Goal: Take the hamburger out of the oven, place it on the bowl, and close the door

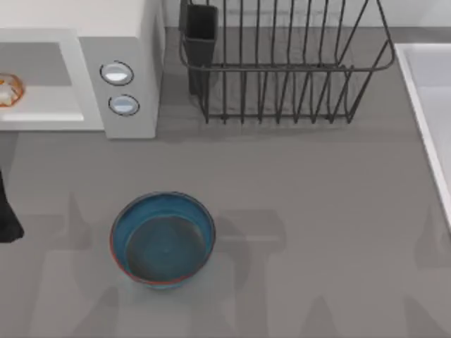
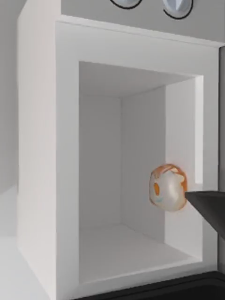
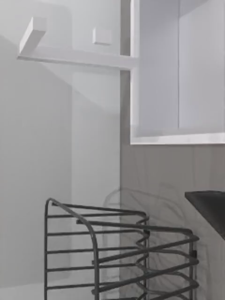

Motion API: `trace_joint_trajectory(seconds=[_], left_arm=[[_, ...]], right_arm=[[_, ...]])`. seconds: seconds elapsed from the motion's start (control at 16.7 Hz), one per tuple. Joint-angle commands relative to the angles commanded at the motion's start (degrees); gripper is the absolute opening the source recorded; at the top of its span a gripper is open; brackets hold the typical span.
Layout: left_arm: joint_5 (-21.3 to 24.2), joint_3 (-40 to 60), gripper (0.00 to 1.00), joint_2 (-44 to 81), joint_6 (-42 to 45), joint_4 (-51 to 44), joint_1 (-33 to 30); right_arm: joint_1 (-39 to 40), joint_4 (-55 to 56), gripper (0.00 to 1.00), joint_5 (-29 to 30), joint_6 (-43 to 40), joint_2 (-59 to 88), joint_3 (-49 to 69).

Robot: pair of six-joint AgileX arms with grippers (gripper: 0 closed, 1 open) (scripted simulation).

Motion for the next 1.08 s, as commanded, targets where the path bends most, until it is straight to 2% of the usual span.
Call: trace_joint_trajectory(seconds=[0.3,1.08], left_arm=[[2.26,10.08,1.00,23.87,0.88,10.34,1.97],[9.37,41.76,1.00,98.87,3.65,42.84,8.16]], right_arm=[[0.00,0.00,1.00,0.00,0.00,0.00,0.00],[0.00,0.00,1.00,0.00,0.00,0.00,0.00]])
